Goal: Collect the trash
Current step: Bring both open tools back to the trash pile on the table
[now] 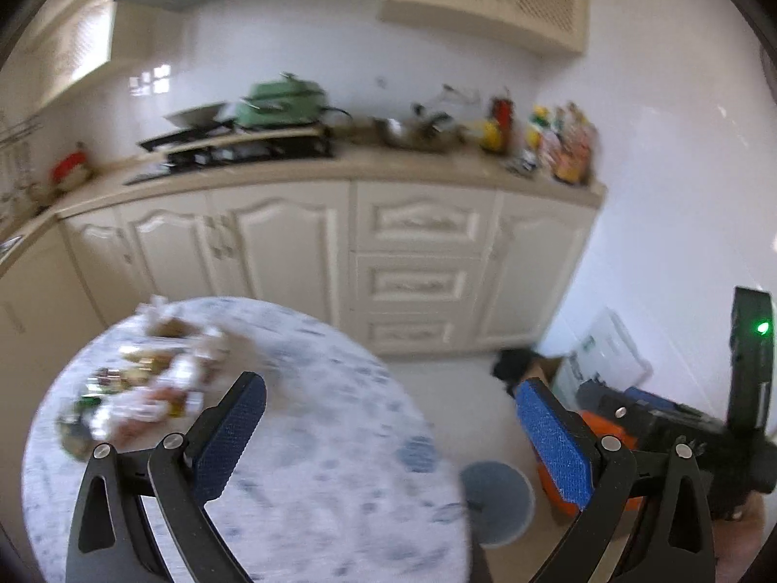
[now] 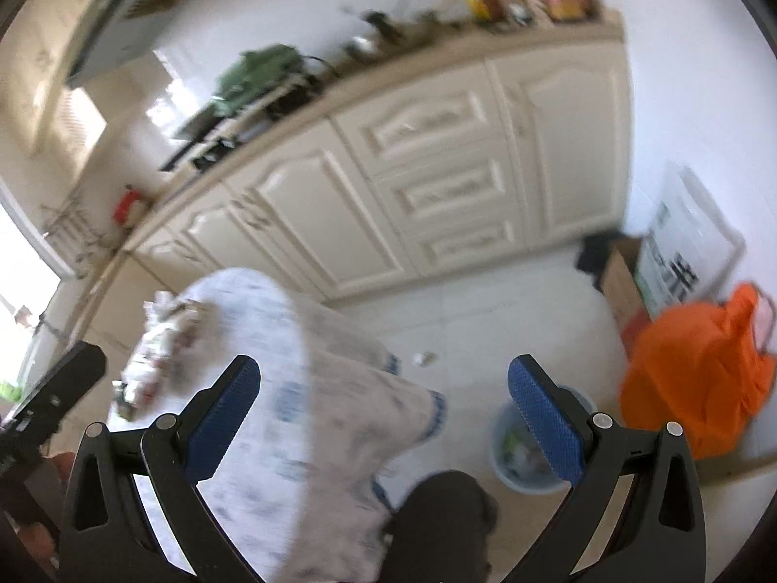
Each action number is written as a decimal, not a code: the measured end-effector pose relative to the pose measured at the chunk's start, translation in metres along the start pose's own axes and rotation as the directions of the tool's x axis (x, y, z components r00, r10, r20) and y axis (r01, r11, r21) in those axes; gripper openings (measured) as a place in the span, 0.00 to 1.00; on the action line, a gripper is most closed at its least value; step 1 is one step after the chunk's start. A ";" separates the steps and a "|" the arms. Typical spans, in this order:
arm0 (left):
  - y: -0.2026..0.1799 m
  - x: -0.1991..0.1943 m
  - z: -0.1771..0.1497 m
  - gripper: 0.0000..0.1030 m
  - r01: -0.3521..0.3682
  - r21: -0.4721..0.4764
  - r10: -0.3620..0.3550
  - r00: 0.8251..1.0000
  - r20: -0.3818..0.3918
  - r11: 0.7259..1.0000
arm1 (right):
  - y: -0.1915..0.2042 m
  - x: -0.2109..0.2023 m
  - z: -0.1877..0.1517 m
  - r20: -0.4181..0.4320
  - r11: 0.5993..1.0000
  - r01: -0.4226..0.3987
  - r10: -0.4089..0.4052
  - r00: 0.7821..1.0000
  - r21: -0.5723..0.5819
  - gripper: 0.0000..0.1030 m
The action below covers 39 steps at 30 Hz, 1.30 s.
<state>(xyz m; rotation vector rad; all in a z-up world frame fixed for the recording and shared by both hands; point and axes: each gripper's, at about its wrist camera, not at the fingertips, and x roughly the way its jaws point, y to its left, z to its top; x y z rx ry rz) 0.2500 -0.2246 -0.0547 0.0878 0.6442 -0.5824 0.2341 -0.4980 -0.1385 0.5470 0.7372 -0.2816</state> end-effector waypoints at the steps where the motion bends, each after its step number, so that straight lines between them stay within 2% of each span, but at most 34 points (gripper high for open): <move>1: 0.005 -0.010 -0.004 0.99 -0.010 -0.011 0.010 1.000 0.008 1.000 | 0.014 -0.002 0.003 0.009 1.000 -0.009 0.009 1.000 -0.022 1.00; 8: 0.056 -0.075 -0.027 0.99 -0.127 -0.095 0.134 0.989 0.071 0.987 | 0.102 -0.016 0.009 0.074 0.984 -0.062 0.075 0.994 -0.165 1.00; 10: 0.061 -0.092 -0.034 0.99 -0.139 -0.123 0.149 0.985 0.082 0.983 | 0.127 -0.022 0.006 0.102 0.974 -0.083 0.106 0.989 -0.212 1.00; 18: 0.087 -0.158 -0.063 0.99 -0.243 -0.214 0.272 0.955 0.121 0.946 | 0.211 -0.037 -0.008 0.151 0.917 -0.137 0.206 0.967 -0.374 1.00; 24: 0.095 -0.184 -0.079 0.99 -0.304 -0.256 0.342 0.932 0.120 0.918 | 0.253 -0.040 -0.022 0.148 0.876 -0.169 0.261 0.954 -0.452 1.00; 28: 0.109 -0.191 -0.079 0.99 -0.350 -0.279 0.393 0.912 0.117 0.894 | 0.278 -0.038 -0.035 0.130 0.840 -0.194 0.296 0.946 -0.507 1.00; 32: 0.125 -0.193 -0.084 0.99 -0.376 -0.309 0.422 0.901 0.099 0.874 | 0.296 -0.035 -0.048 0.147 0.800 -0.176 0.312 0.939 -0.574 1.00; 39: 0.153 -0.171 -0.091 0.99 -0.410 -0.345 0.447 0.894 0.032 0.844 | 0.312 0.006 -0.059 0.045 0.799 -0.184 0.255 0.966 -0.573 1.00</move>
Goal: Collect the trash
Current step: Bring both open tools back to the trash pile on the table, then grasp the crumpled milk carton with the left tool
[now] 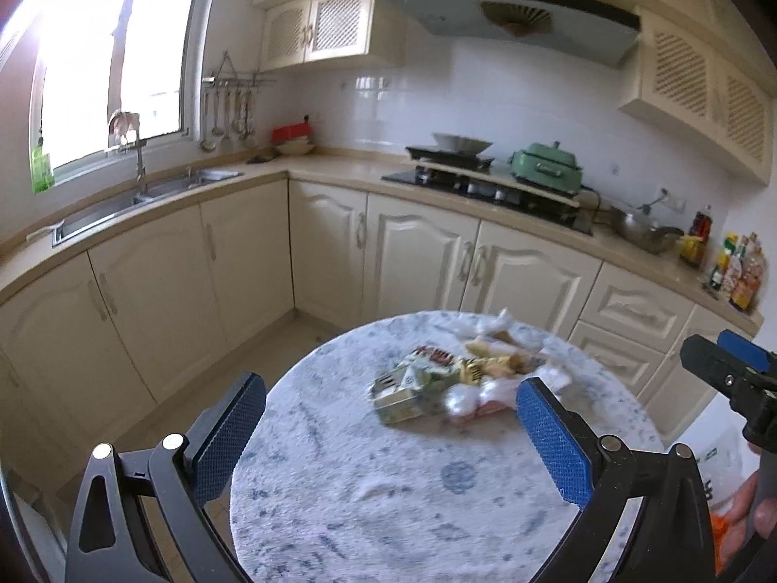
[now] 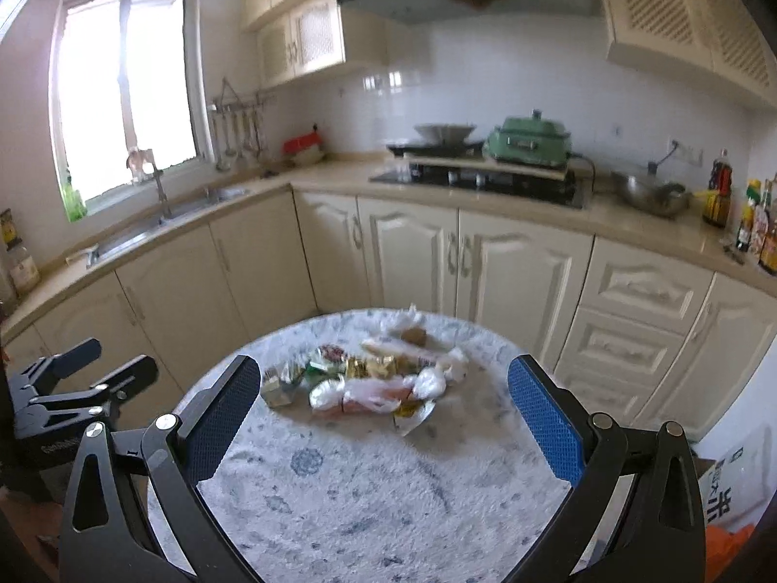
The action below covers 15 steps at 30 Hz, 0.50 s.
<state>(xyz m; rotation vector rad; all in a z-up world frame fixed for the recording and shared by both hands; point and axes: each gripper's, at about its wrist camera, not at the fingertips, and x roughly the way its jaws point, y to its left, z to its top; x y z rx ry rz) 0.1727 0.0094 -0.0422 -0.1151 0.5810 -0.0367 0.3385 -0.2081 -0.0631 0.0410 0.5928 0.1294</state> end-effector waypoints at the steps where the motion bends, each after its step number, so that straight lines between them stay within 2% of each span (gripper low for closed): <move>1: 0.004 0.009 0.002 0.99 -0.005 0.002 0.005 1.000 -0.010 1.000 | -0.001 0.008 -0.001 -0.020 1.000 -0.007 0.007 1.000 0.003 1.00; 9: 0.010 0.104 0.010 0.99 -0.009 0.036 0.013 0.991 -0.136 0.999 | -0.012 0.086 -0.026 -0.192 1.000 0.007 -0.007 0.981 0.001 1.00; 15: 0.015 0.193 0.015 0.99 0.004 0.042 0.006 0.971 -0.238 0.999 | -0.031 0.136 -0.040 -0.282 0.999 0.027 -0.019 0.959 0.025 1.00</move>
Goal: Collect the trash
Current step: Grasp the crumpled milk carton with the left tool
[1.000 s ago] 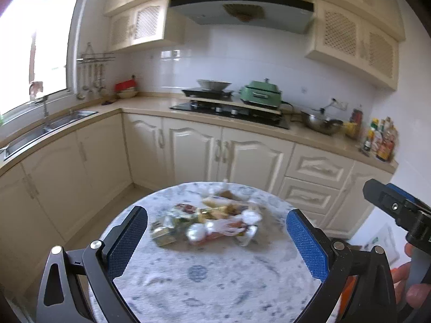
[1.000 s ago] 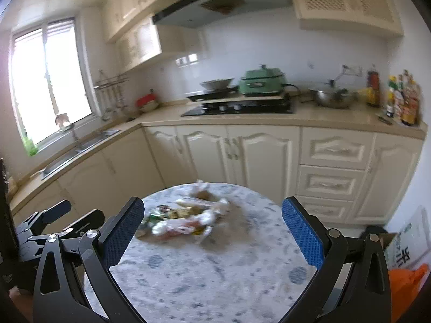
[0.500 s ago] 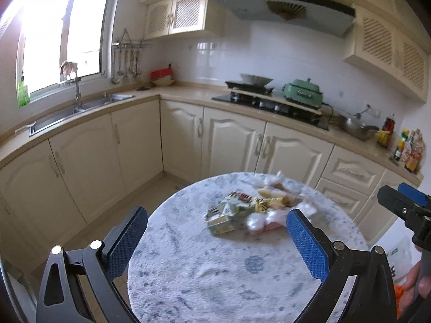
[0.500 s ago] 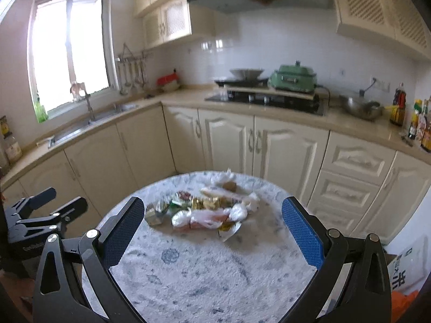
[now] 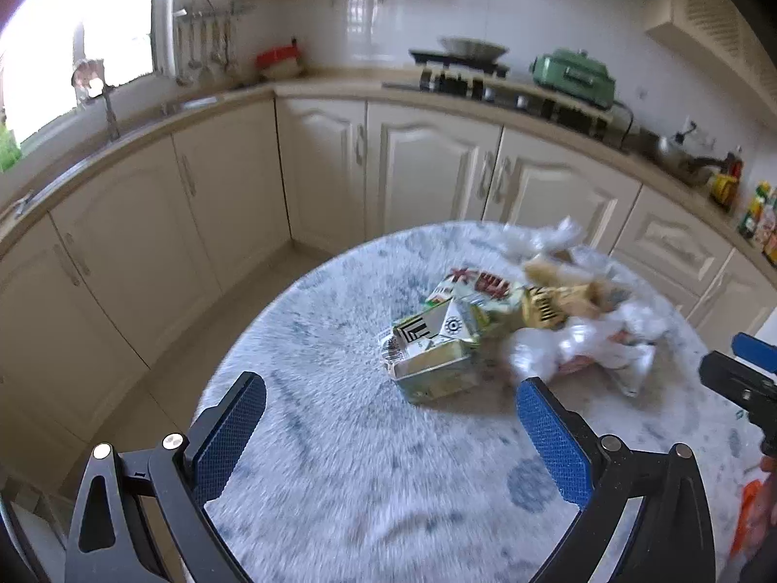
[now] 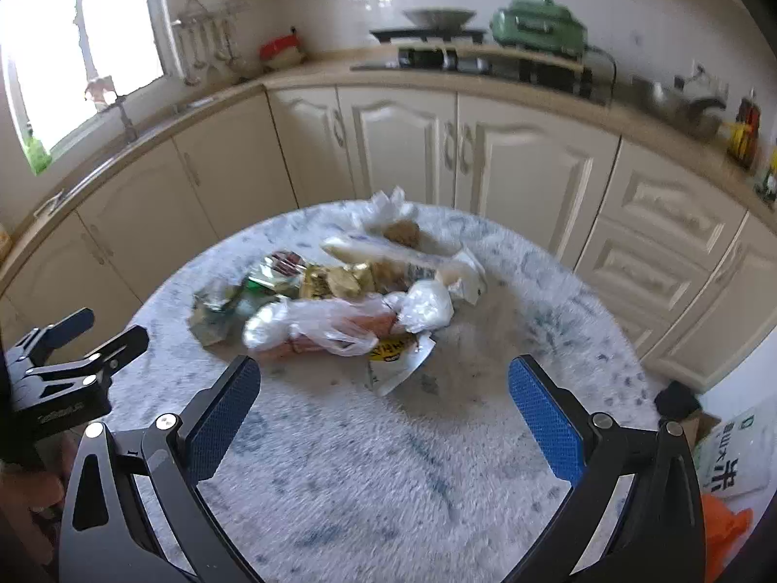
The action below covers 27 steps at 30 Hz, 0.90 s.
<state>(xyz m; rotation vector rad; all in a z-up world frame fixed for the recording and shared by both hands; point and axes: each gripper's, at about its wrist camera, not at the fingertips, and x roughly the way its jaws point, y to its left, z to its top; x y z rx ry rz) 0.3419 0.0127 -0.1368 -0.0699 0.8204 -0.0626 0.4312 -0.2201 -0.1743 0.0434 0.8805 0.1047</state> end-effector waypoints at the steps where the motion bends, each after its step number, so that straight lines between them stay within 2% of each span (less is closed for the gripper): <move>1: 0.000 0.008 0.002 0.99 0.000 0.001 0.000 1.000 -0.008 1.000 | -0.004 0.007 0.001 -0.012 1.000 0.000 0.000 1.000 0.005 1.00; 11: 0.003 0.117 0.049 0.98 0.043 -0.019 -0.045 0.995 -0.094 0.999 | -0.026 0.055 0.015 -0.077 0.998 -0.017 0.022 0.997 0.064 1.00; 12: 0.002 0.127 0.056 0.95 0.050 -0.017 -0.052 0.994 -0.100 0.999 | -0.027 0.059 0.017 -0.084 0.997 -0.026 0.032 0.996 0.066 1.00; 15: 0.004 0.148 0.061 0.72 0.089 -0.029 -0.092 0.988 -0.123 0.996 | -0.027 0.068 0.021 -0.090 0.997 -0.034 0.040 0.995 0.071 0.99; 16: 0.005 0.150 0.061 0.67 0.079 -0.018 -0.080 0.991 -0.109 0.997 | -0.027 0.069 0.022 -0.092 0.997 -0.033 0.040 0.995 0.073 0.99; 21: 0.017 0.159 0.066 0.63 0.112 -0.030 -0.114 0.990 -0.083 0.993 | -0.029 0.081 0.025 -0.106 0.993 -0.059 0.069 0.992 0.099 0.99; 25: 0.028 0.157 0.070 0.57 0.112 -0.039 -0.114 0.992 -0.052 0.993 | -0.019 0.098 0.027 -0.136 0.989 -0.112 0.125 0.983 0.100 0.99; 27: 0.036 0.160 0.073 0.57 0.116 -0.055 -0.119 0.991 -0.062 0.992 | -0.012 0.108 0.027 -0.149 0.986 -0.137 0.150 0.977 0.094 0.95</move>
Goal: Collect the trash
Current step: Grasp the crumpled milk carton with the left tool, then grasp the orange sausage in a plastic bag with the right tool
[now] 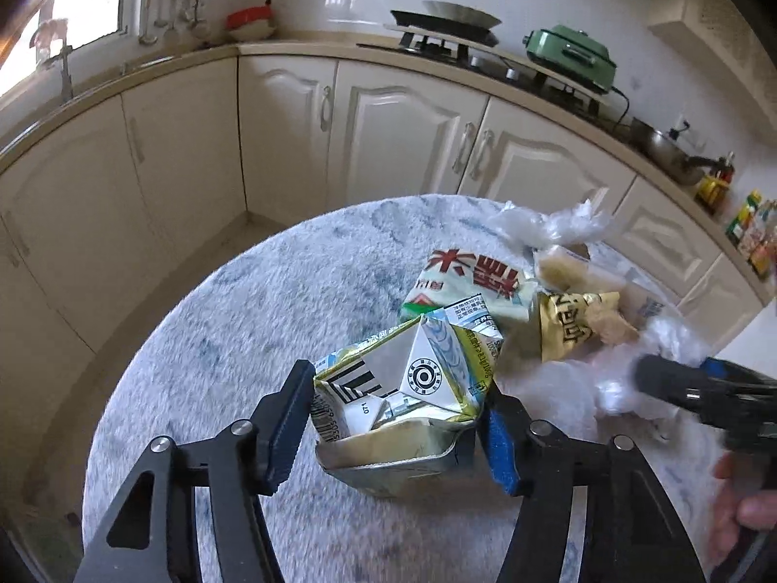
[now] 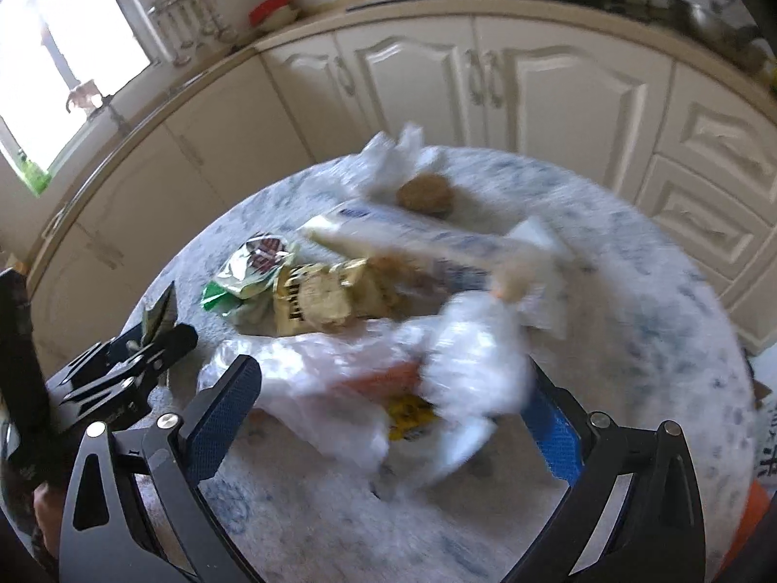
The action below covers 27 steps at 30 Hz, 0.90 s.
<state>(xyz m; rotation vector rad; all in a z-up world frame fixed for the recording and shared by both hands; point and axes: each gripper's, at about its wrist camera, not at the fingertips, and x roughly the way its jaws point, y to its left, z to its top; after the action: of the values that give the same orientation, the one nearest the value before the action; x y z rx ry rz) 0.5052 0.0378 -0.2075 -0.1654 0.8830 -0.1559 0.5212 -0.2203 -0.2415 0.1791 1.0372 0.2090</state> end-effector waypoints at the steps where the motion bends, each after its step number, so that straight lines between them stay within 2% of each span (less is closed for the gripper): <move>1: 0.001 0.001 0.000 0.57 -0.001 -0.002 0.001 1.000 -0.001 1.000 | 0.005 0.006 -0.001 -0.010 0.999 -0.039 0.039 0.999 -0.024 0.87; 2: 0.005 0.002 0.001 0.57 -0.003 -0.003 0.003 1.000 0.000 1.000 | 0.009 0.009 -0.003 -0.026 0.996 -0.082 0.081 0.996 -0.040 0.78; 3: 0.006 0.001 0.000 0.57 -0.003 -0.003 0.003 1.000 0.000 1.000 | 0.013 0.011 -0.007 -0.047 0.988 -0.146 0.144 0.989 -0.052 0.76; 4: 0.005 0.001 -0.001 0.57 -0.002 -0.005 0.002 1.000 0.000 1.000 | 0.016 0.010 -0.010 -0.057 0.983 -0.175 0.172 0.983 -0.059 0.76; 5: 0.008 0.001 0.000 0.57 -0.002 -0.010 0.002 1.000 0.000 1.000 | 0.019 0.009 -0.015 -0.071 0.980 -0.184 0.179 0.981 -0.077 0.76; 7: 0.011 0.001 0.002 0.56 -0.004 -0.016 0.004 1.000 0.002 1.000 | 0.020 0.004 -0.022 -0.064 0.988 -0.134 0.129 0.990 -0.081 0.76; 8: 0.014 0.002 0.003 0.56 -0.007 -0.021 0.007 1.000 0.005 1.000 | 0.016 0.001 -0.023 -0.054 0.991 -0.128 0.125 0.991 -0.049 0.76; 11: 0.018 0.008 0.007 0.56 -0.013 -0.021 0.013 1.000 0.005 1.000 | 0.007 -0.003 -0.023 -0.017 0.980 -0.175 0.178 0.984 0.090 0.79; 14: 0.025 0.017 0.015 0.56 -0.015 -0.025 0.016 1.000 0.006 1.000 | 0.012 0.000 -0.018 -0.015 0.966 -0.175 0.181 0.983 0.192 0.83; 15: 0.013 0.009 0.005 0.56 -0.017 -0.024 0.017 1.000 0.009 1.000 | 0.012 0.002 -0.015 -0.014 0.957 -0.172 0.181 0.983 0.233 0.84; 17: 0.009 0.006 0.003 0.56 -0.019 -0.025 0.020 1.000 0.012 0.999 | 0.017 0.010 -0.010 -0.014 0.949 -0.132 0.142 0.990 0.287 0.85; 19: 0.007 -0.029 -0.030 0.56 -0.017 -0.025 0.017 1.000 0.018 1.000 | 0.024 0.019 -0.007 -0.022 0.953 -0.065 0.075 0.997 0.297 0.86; 20: 0.007 -0.031 -0.032 0.56 -0.017 -0.025 0.017 1.000 0.019 1.000 | 0.028 0.022 -0.006 -0.018 0.956 -0.042 0.050 0.999 0.290 0.89; 22: 0.009 -0.040 -0.038 0.56 -0.013 -0.026 0.014 1.000 0.020 1.000 | 0.040 0.027 -0.004 -0.023 0.974 0.023 -0.018 1.000 0.227 0.89; 24: 0.009 -0.044 -0.040 0.55 -0.007 -0.025 0.007 1.000 0.019 1.000 | 0.051 0.030 -0.006 -0.018 0.987 0.055 -0.053 0.998 0.150 0.82; 25: 0.010 -0.051 -0.046 0.55 -0.004 -0.021 0.005 1.000 0.022 1.000 | 0.051 0.028 -0.009 -0.014 0.991 0.047 -0.046 0.999 0.126 0.71; 26: 0.009 -0.054 -0.047 0.55 -0.004 -0.018 0.004 1.000 0.026 1.000 | 0.050 0.027 -0.010 -0.016 0.992 0.019 -0.017 1.000 0.121 0.62; 27: 0.008 -0.055 -0.048 0.55 -0.002 -0.017 0.002 1.000 0.028 1.000 | 0.047 0.025 -0.012 -0.024 0.991 -0.020 0.024 0.999 0.130 0.59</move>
<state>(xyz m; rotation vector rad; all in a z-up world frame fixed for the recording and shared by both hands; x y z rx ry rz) 0.4338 0.0531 -0.1975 -0.1816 0.8571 -0.1441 0.5190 -0.1675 -0.2571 0.3067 1.0752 0.1639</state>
